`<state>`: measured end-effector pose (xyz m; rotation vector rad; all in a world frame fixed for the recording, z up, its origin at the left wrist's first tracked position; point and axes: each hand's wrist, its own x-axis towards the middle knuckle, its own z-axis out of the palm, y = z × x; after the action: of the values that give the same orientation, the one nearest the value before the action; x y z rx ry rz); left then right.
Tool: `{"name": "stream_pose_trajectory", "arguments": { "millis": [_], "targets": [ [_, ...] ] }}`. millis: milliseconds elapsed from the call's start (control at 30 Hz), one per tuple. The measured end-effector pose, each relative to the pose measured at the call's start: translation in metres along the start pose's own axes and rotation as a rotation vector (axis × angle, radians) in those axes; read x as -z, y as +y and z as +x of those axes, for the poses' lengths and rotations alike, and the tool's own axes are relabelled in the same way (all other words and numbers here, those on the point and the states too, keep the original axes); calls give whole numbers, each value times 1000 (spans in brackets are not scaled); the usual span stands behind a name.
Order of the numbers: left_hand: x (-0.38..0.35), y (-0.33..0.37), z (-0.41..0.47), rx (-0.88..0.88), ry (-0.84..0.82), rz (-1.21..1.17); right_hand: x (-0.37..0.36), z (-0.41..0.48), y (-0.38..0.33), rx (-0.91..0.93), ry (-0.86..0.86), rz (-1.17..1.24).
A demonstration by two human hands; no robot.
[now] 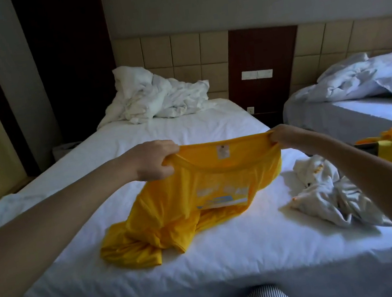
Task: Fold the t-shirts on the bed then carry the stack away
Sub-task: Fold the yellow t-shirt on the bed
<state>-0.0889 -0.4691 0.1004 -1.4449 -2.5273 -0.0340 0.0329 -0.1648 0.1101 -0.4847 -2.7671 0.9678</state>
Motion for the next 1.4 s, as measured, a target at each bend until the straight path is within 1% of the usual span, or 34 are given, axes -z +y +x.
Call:
{"name": "stream_pose_trajectory", "arguments": {
  "millis": [33, 100, 133, 167, 200, 233, 267, 300, 367, 400, 433, 500, 533, 567, 600, 667, 700, 733, 767, 833, 867, 900, 933, 967, 1000, 1067, 1100, 1133, 1167, 1233, 1300, 1333, 1367, 1400],
  "targets": [
    [3, 0, 0, 15, 77, -141, 1, -2, 0, -13, -6, 83],
    [9, -2, 2, 37, 264, -342, 3, -7, -1, 19, -121, 221],
    [11, -3, 4, 55, 342, -414, 5, -8, -1, 43, -184, 207],
    [13, -4, 6, 85, 386, -471, 6, -9, 0, 81, -220, 85],
    [15, -5, 7, 107, 406, -512, 6, -7, 0, 120, -209, -136],
    [15, -7, 8, 136, 403, -528, 5, -5, 1, 159, -156, -368],
    [15, -9, 10, 173, 392, -541, 3, -2, 2, 202, -72, -522],
    [14, -10, 11, 212, 376, -553, 1, 0, 0, 229, 17, -563],
    [12, -10, 12, 244, 312, -598, 1, 1, -3, 220, 146, -428],
    [13, -9, 10, 243, 248, -623, 3, 2, -5, 188, 162, -320],
    [12, -9, 8, 250, 148, -586, 6, 2, -7, 163, 144, -193],
    [10, -12, 4, 272, -82, -298, 7, -5, -11, 111, 22, 88],
    [7, -15, 3, 281, -169, -168, 6, -9, -12, 86, -42, 222],
    [4, -18, 2, 298, -190, -131, 4, -12, -12, 72, -85, 311],
    [3, -19, 1, 302, -167, -200, 2, -16, -14, 72, -104, 357],
    [5, -21, -2, 357, -67, -537, -3, -18, -16, 119, -97, 392],
    [7, -21, -5, 383, 8, -716, -4, -19, -19, 151, -98, 369],
    [10, -21, -6, 405, 78, -847, -4, -20, -22, 172, -116, 295],
    [14, -21, -7, 423, 151, -942, -4, -20, -25, 185, -144, 149],
    [20, -23, -5, 423, 236, -1021, -7, -15, -29, 170, -180, -306],
    [24, -23, -4, 395, 231, -1026, -9, -12, -29, 159, -159, -522],
    [28, -21, -4, 348, 206, -998, -9, -9, -29, 146, -102, -653],
    [34, -19, -5, 299, 161, -944, -7, -6, -29, 136, -34, -683],
    [39, -19, -6, 257, 113, -866, -2, -3, -28, 133, 13, -636],
    [42, -20, -7, 236, 56, -744, 4, -1, -26, 124, 29, -525],
    [46, -24, -7, 254, -57, -420, 14, -1, -24, 127, -4, -189],
    [46, -26, -6, 265, -70, -296, 17, -5, -27, 141, -32, -10],
    [48, -29, -5, 280, -44, -226, 18, -10, -31, 154, -62, 157],
    [51, -31, -4, 300, 10, -219, 17, -14, -35, 168, -88, 302],
    [58, -31, -3, 348, 147, -371, 19, -16, -43, 182, -126, 486],
    [68, -30, -2, 373, 264, -607, 22, -19, -51, 213, -146, 512],
    [72, -31, -1, 389, 311, -691, 25, -18, -54, 237, -155, 427],
    [76, -31, 0, 400, 364, -732, 29, -16, -57, 259, -150, 241],
    [78, -34, 1, 398, 403, -722, 33, -12, -61, 264, -123, -37]
  ]
}}
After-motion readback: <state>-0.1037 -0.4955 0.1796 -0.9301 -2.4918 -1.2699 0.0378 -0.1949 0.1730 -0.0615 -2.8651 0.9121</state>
